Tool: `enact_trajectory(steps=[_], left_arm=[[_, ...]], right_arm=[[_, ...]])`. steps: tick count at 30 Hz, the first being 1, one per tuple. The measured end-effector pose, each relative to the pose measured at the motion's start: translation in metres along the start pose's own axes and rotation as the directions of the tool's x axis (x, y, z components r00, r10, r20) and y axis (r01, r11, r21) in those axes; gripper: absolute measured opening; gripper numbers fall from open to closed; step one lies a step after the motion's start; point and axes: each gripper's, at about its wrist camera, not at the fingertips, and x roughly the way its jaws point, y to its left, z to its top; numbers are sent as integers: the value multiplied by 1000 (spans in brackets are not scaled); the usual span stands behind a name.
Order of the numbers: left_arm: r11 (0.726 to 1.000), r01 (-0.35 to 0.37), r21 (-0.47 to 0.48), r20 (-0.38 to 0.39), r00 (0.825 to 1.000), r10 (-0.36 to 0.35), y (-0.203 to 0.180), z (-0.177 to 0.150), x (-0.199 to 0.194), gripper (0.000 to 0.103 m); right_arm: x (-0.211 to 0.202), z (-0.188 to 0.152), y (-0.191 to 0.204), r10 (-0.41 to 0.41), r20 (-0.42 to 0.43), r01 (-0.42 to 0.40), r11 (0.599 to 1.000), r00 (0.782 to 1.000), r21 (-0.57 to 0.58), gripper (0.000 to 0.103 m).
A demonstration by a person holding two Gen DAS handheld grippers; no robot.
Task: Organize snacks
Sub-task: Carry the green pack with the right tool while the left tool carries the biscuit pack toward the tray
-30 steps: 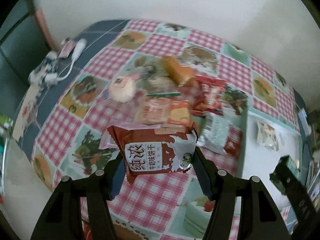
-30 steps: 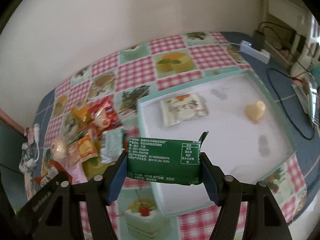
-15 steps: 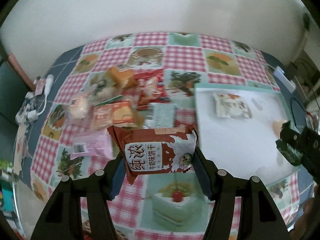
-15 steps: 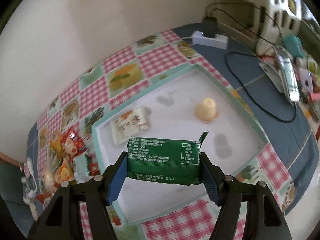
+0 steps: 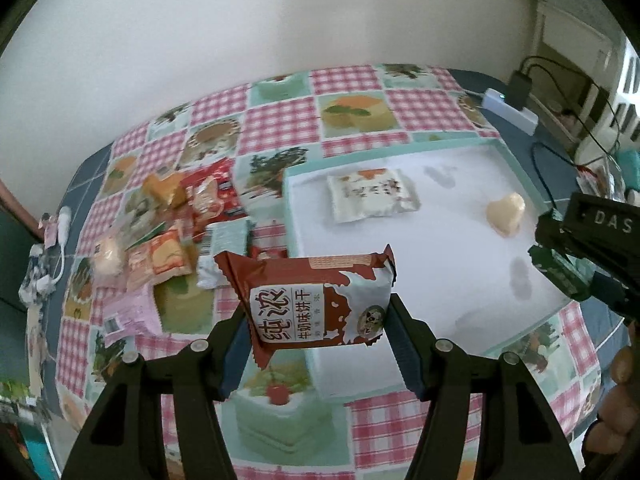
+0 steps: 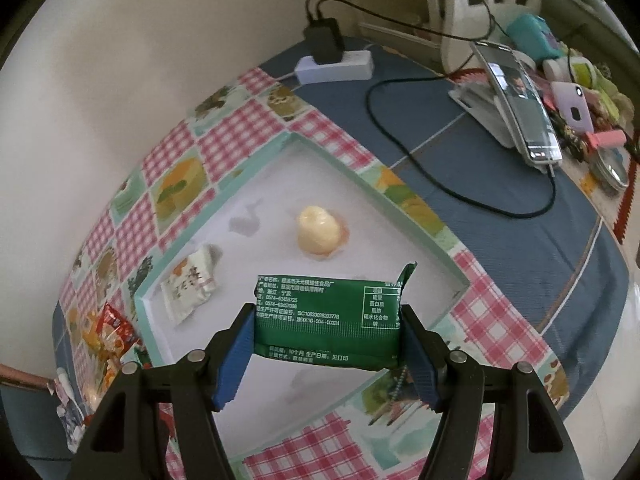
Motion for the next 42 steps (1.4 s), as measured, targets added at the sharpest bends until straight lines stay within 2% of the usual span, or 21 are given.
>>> enact_trajectory(steps=[8, 13, 16, 21, 31, 39, 42], left_arm=[[998, 4, 60, 9, 1000, -5, -25, 3, 8, 65], [998, 34, 53, -34, 999, -32, -30, 4, 21, 65], [998, 29, 62, -54, 998, -25, -35, 3, 31, 65], [997, 65, 36, -112, 992, -61, -35, 3, 46, 65], [997, 72, -8, -179, 981, -72, -26, 0, 75, 65], [995, 97, -22, -178, 979, -99, -24, 5, 77, 65], [994, 103, -28, -188, 976, -106, -22, 6, 80, 71]], right_arm=[[10, 2, -10, -19, -32, 19, 1000, 999, 19, 72], [14, 1, -6, -22, -43, 22, 1000, 999, 7, 72], [16, 0, -4, -26, -50, 26, 1000, 998, 4, 72], [22, -1, -4, -35, -67, 35, 999, 997, -2, 72], [39, -4, 0, -71, -106, 69, 997, 992, -28, 72], [46, -6, 9, -81, -115, 75, 995, 990, -62, 73], [48, -7, 11, -84, -119, 76, 995, 989, -69, 73]])
